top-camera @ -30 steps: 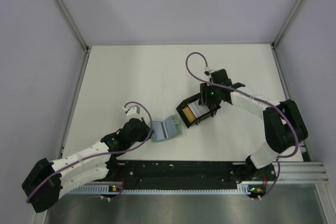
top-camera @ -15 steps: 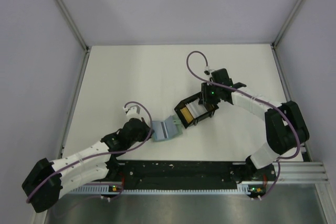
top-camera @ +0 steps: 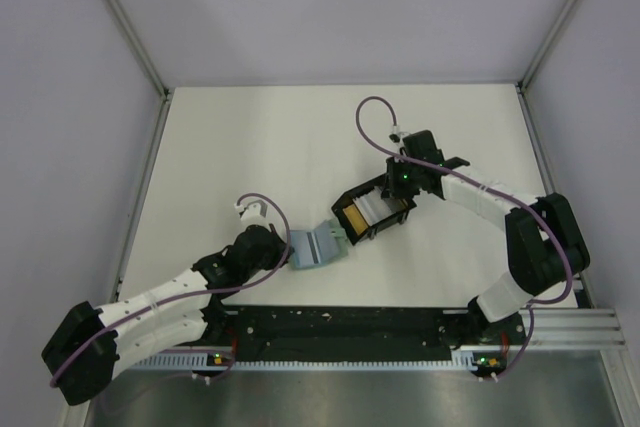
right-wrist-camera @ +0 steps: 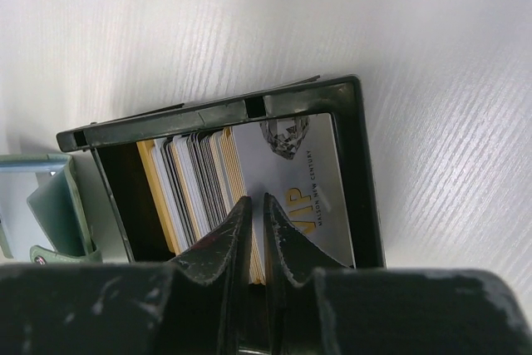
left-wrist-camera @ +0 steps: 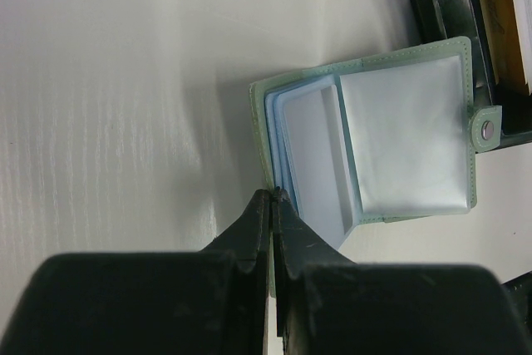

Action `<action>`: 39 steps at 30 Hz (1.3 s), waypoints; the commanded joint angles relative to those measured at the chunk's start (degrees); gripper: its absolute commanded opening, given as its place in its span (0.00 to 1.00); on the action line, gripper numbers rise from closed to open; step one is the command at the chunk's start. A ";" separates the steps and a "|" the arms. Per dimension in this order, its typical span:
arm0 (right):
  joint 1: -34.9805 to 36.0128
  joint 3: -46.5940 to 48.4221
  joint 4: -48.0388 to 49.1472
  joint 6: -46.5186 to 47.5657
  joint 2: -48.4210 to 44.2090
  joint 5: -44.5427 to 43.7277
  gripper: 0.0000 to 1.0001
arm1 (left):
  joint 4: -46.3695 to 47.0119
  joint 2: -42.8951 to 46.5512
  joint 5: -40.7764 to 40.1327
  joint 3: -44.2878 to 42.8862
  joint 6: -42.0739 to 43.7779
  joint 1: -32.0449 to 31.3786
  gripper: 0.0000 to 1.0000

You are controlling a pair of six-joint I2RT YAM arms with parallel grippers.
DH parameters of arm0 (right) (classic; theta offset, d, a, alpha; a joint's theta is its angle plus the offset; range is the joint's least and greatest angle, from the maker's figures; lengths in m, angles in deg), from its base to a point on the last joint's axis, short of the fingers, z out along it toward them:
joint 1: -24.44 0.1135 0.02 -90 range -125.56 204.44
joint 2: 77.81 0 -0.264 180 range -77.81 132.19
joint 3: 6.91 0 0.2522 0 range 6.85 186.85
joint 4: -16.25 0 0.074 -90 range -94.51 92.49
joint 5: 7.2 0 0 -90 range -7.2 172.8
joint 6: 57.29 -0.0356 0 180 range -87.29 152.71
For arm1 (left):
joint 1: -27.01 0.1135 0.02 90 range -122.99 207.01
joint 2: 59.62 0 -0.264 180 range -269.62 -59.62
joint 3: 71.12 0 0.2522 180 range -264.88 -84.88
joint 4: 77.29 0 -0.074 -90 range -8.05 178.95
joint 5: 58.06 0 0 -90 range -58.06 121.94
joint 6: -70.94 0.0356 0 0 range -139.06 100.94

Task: Put the credit cards into the card holder
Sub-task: Pick up the credit card from the storage box.

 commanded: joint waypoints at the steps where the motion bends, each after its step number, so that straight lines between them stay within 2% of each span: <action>1: -0.32 0.09 0.42 0.66 -2.04 -1.04 0.09 | 2.60 -0.18 -0.12 -1.10 0.49 0.23 0.00; 7: -0.32 0.26 0.24 0.83 -0.55 0.71 0.13 | 2.69 -0.26 -0.04 -1.10 0.49 0.32 0.00; 12: -0.23 0.26 0.07 0.83 -0.72 -2.79 0.26 | 2.69 -0.26 -0.12 -1.10 0.49 0.32 0.00; 18: -0.32 1.93 -0.90 1.53 0.51 -4.82 0.32 | 2.60 -0.35 -0.12 -1.19 0.57 0.41 0.00; 21: -0.23 2.37 -1.52 1.97 1.91 -5.44 0.40 | 2.69 -0.35 -0.12 -1.10 0.49 0.41 0.00; 25: -0.23 2.64 -1.78 2.24 4.19 -2.81 0.44 | 3.04 -0.44 0.05 -1.01 0.58 0.50 0.00; 28: -0.32 2.46 -1.69 1.71 4.29 -2.10 0.43 | 2.95 -0.70 0.14 -1.10 0.75 0.58 0.00; 34: -0.32 2.55 -1.69 1.36 1.57 -2.28 0.21 | 3.22 -0.97 0.32 -1.19 0.84 0.67 0.00; 39: -0.23 2.55 -1.78 1.36 -0.63 -2.28 0.15 | 3.48 -0.97 0.58 -1.27 0.93 0.76 0.00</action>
